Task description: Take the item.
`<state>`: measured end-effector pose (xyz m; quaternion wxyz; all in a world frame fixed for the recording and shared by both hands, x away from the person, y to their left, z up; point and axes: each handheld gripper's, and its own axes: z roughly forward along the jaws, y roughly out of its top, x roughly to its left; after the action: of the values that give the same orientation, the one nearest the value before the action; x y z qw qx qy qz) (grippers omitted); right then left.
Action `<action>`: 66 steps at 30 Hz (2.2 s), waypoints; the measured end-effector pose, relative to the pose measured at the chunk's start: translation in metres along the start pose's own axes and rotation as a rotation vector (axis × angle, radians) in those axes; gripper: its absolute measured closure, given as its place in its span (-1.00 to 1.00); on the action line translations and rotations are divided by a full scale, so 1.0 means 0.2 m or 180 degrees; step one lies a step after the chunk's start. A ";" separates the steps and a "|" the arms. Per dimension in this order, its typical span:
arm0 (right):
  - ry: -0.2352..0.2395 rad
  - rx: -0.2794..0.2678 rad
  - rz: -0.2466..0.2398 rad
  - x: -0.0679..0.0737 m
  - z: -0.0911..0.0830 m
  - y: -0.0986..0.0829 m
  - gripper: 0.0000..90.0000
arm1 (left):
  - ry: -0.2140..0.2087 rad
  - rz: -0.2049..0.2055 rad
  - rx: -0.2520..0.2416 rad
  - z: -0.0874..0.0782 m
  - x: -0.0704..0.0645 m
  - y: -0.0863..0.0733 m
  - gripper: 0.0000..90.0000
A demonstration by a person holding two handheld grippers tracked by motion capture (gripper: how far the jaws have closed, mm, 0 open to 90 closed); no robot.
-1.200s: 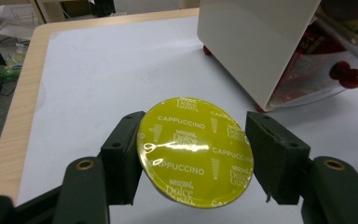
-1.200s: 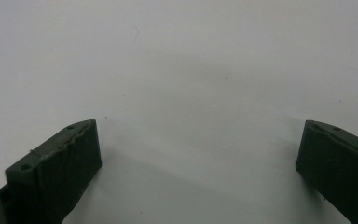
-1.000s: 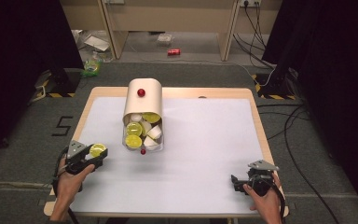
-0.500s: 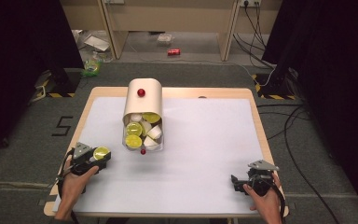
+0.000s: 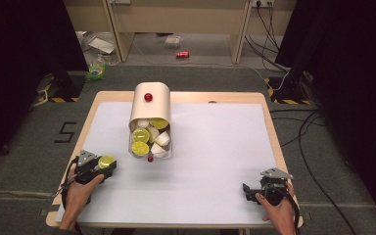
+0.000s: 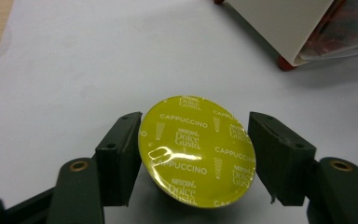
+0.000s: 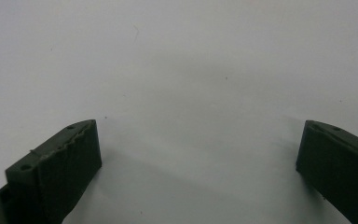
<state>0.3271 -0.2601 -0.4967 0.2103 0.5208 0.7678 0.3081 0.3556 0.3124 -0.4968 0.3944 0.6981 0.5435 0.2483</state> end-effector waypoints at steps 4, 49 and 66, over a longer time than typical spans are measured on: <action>0.0002 0.0001 0.0003 0.00 0.00 0.00 -1.00 | -0.0004 -0.0007 -0.0052 -0.01 0.00 0.01 -0.28; 0.0002 -0.0001 0.0002 0.00 0.00 0.00 -1.00 | -0.0116 0.0190 -0.0369 -0.20 -0.13 0.13 -0.66; 0.0003 -0.0008 0.0009 0.00 0.00 0.00 -0.99 | -0.0148 0.0236 -0.0412 -0.27 -0.19 0.11 -0.66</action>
<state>0.3271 -0.2602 -0.4968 0.2101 0.5215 0.7668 0.3097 0.3149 0.2891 -0.4451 0.4417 0.6965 0.4908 0.2810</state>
